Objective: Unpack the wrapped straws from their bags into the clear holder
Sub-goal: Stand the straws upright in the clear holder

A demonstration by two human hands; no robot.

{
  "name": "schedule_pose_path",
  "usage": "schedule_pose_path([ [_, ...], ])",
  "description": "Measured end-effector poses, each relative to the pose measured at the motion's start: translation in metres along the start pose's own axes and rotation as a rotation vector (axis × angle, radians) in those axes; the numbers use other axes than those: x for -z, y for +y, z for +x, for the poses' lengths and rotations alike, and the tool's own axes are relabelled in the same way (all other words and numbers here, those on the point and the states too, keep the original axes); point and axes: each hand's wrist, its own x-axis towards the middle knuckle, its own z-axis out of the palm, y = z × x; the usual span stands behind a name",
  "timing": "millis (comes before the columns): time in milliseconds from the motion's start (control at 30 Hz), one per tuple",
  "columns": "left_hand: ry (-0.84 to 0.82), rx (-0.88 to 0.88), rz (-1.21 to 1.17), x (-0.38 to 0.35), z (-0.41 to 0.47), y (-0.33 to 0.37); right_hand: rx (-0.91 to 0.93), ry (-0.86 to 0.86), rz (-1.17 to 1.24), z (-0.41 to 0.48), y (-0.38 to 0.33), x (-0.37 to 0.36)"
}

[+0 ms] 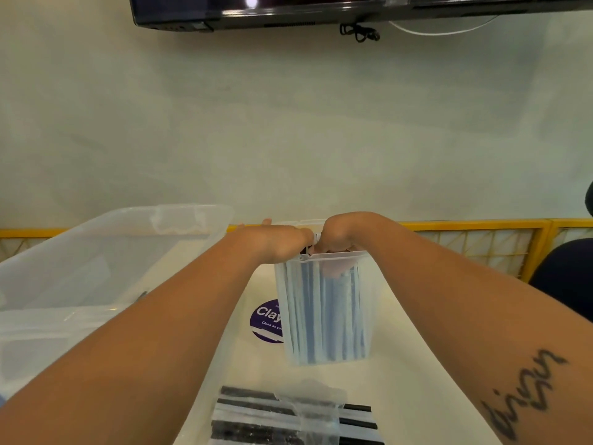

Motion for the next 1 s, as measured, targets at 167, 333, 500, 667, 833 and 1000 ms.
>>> schedule_pose_path([
  [167, -0.033, 0.089, 0.142, 0.001, 0.007, 0.003, -0.006, -0.026, -0.088, 0.007, 0.005, -0.004],
  [333, 0.033, 0.169, 0.120, 0.001, 0.010, 0.007, -0.007, 0.023, -0.087, 0.003, -0.002, -0.003],
  [500, 0.056, 0.060, 0.036, 0.004, -0.004, 0.014, -0.066, 0.056, -0.052, 0.008, 0.000, -0.005],
  [667, 0.046, -0.035, 0.006, 0.006, -0.004, 0.010, -0.006, 0.175, 0.095, -0.007, 0.001, 0.006],
  [833, 0.253, -0.166, -0.211, 0.002, -0.022, 0.008, 0.122, 0.377, 0.126, -0.045, 0.005, 0.007],
  [1000, 0.502, -0.349, -0.346, -0.033, -0.086, 0.016, 0.304, 0.568, 0.330, -0.100, 0.020, -0.027],
])
